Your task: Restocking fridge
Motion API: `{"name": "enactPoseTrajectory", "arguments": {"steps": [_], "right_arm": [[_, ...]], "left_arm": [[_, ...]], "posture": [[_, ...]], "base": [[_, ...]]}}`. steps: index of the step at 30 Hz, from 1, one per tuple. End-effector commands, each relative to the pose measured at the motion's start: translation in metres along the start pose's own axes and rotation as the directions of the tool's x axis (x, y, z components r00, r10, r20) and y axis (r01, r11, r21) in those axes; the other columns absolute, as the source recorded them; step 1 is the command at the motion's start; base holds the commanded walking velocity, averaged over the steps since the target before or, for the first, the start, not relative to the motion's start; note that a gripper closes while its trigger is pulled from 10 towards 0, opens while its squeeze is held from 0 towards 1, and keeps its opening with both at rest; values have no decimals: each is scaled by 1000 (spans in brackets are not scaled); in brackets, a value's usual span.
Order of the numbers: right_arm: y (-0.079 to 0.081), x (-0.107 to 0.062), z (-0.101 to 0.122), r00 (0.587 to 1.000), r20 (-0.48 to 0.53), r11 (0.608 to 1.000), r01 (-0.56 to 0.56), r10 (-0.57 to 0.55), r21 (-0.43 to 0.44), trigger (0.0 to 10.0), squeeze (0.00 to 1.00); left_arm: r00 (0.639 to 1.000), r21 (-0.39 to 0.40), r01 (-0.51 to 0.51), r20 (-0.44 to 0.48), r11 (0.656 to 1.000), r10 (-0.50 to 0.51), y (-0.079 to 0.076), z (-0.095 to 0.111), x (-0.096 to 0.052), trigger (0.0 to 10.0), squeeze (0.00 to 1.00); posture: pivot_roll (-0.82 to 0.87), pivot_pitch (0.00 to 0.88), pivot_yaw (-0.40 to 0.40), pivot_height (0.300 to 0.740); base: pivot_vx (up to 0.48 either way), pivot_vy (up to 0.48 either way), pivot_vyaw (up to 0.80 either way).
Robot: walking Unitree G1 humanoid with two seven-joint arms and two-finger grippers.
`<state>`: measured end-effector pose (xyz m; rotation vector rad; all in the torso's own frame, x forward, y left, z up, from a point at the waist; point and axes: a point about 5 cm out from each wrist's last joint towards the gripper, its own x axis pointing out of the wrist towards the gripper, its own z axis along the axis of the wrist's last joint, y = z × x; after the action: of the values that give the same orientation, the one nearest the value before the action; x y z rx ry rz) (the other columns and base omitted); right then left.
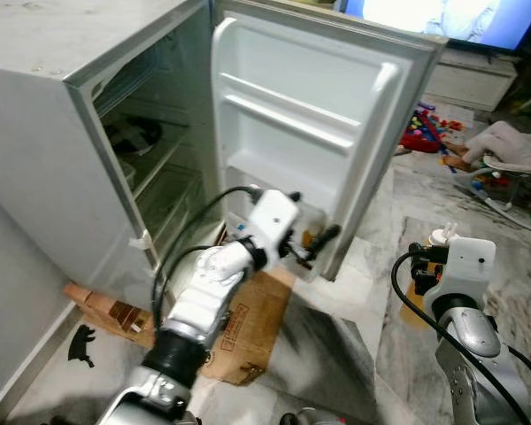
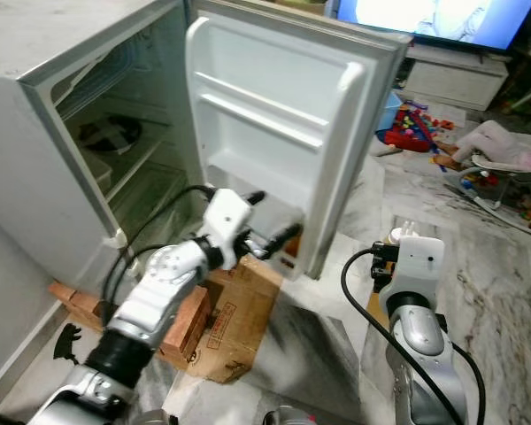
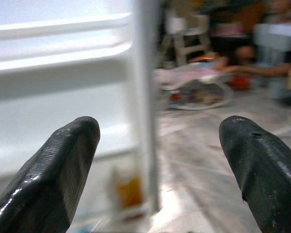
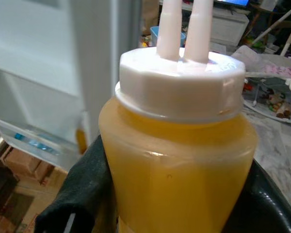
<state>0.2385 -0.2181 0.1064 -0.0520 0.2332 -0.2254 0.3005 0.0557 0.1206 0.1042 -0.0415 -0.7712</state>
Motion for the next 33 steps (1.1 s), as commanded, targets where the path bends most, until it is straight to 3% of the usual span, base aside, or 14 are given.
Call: {"name": "enactPoseTrajectory", "arguments": {"steps": [1, 3, 5, 7, 8, 9, 14, 24, 30, 33], "right_arm": [[0, 3, 3, 1000, 16, 1000, 12, -12, 2, 10000, 0], [2, 8, 3, 1000, 20, 1000, 1, -2, 12, 10000, 0], [5, 11, 4, 999, 31, 1000, -16, 16, 15, 10000, 0], [10, 14, 7, 996, 64, 998, -56, 57, -10, 10000, 0], [10, 14, 7, 996, 64, 998, -56, 57, -10, 10000, 0], [13, 17, 8, 993, 81, 996, -88, 90, -24, 10000, 0], [14, 23, 10, 992, 85, 995, -92, 95, -45, 10000, 0], [20, 34, 12, 988, 102, 992, -110, 116, -65, 10000, 0], [23, 35, 12, 985, 107, 990, -133, 138, -54, 10000, 0], [25, 37, 13, 982, 110, 988, -146, 152, -59, 10000, 0]], "left_arm": [[994, -17, -108, -2, 994, 108, 16, -3, -18, 10000, 0], [973, -28, -230, -26, 973, 230, 32, -11, -41, 10000, 0], [952, -20, -304, -42, 952, 303, 40, -16, -53, 10000, 0], [906, -28, -420, -62, 907, 418, 50, -23, -72, 10000, 0], [906, -28, -420, -62, 907, 418, 50, -23, -72, 10000, 0], [858, -28, -511, -86, 859, 507, 55, -30, -89, 10000, 0], [807, -35, -585, -122, 811, 577, 55, -39, -108, 10000, 0], [787, -29, -610, -138, 792, 602, 52, -39, -110, 10000, 0], [733, 48, -667, -133, 744, 667, 63, -37, -110, 10000, 0], [730, 55, -670, -129, 740, 671, 65, -36, -111, 10000, 0]], "posture": [[-8, 0, -53, 740], [0, 0, -55, 740], [6, 0, -51, 740], [8, 0, -49, 740], [8, 0, -49, 740], [14, 0, -53, 740], [32, 0, -73, 740], [35, 0, -78, 740], [35, 0, -67, 740], [36, 0, -65, 740]], "base": [[0, -371, 0], [0, -426, 0], [0, -480, 0], [0, -472, 0], [0, -472, 0], [0, -472, 0], [0, -478, 0], [0, -480, 0], [0, -471, 0], [0, -462, 0]]}}
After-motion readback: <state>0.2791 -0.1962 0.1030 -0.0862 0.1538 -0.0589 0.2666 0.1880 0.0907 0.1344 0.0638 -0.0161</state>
